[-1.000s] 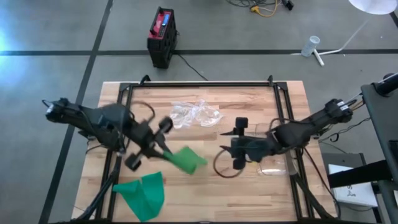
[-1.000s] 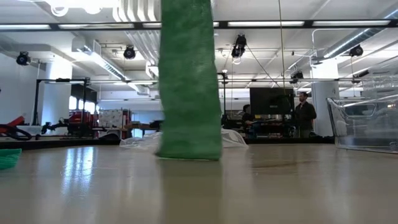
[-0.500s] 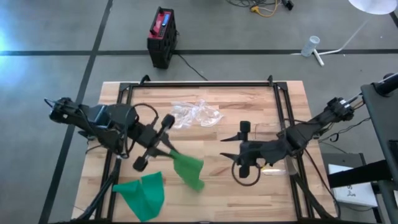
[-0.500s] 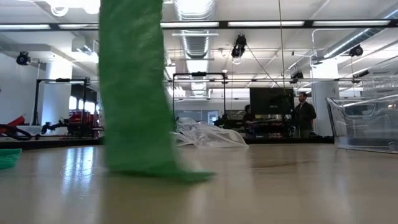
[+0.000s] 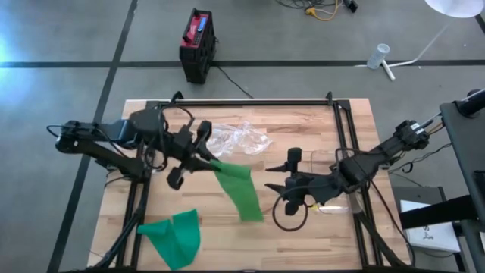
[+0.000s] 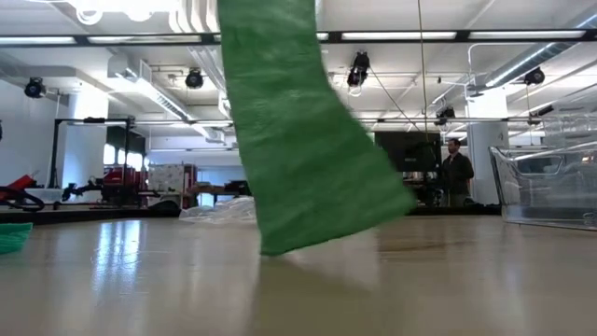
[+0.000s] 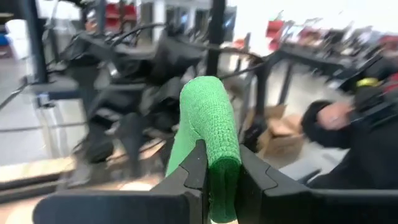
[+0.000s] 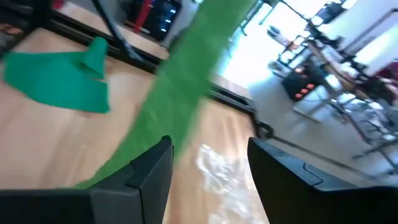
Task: Roll bandage
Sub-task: Roll the green bandage
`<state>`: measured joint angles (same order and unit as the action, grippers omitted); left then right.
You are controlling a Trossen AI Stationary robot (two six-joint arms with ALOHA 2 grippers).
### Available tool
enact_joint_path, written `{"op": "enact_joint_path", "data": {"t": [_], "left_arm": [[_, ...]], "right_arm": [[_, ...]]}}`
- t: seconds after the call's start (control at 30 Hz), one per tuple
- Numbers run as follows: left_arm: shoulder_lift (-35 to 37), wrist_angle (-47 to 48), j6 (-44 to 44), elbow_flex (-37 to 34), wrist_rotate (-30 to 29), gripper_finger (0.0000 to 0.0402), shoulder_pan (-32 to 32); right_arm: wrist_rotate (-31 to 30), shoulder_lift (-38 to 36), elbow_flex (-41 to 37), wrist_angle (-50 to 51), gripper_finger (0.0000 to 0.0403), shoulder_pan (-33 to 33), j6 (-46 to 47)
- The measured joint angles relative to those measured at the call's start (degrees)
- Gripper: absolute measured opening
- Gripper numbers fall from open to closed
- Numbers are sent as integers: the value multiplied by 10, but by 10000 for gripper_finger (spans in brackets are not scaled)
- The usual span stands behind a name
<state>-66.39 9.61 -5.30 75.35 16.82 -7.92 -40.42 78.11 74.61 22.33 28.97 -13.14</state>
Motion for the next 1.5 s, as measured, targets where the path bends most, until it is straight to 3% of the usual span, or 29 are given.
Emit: {"op": "enact_joint_path", "data": {"t": [0.43,0.6,0.8,0.9,1.0,1.3,1.5], "left_arm": [[-27,-152,-94,-19,0,34,-98],[-30,-151,-107,-12,-45,37,-98],[-21,-116,-98,-7,-65,35,-64],[-19,-74,-96,-21,-108,38,-43],[-19,-57,-98,-58,-138,39,-21],[20,-105,-132,-201,-143,40,68],[49,-116,-48,-254,-145,41,121]], "right_arm": [[-17,-1,0,1,199,-1,-1],[-17,-1,0,2,199,-1,0],[-17,-1,0,3,199,-1,4],[-17,-1,0,16,199,-1,20],[-17,-1,0,29,199,-1,38],[-17,-1,-8,45,199,-17,87],[-15,-1,-34,-6,199,-37,66]]}}
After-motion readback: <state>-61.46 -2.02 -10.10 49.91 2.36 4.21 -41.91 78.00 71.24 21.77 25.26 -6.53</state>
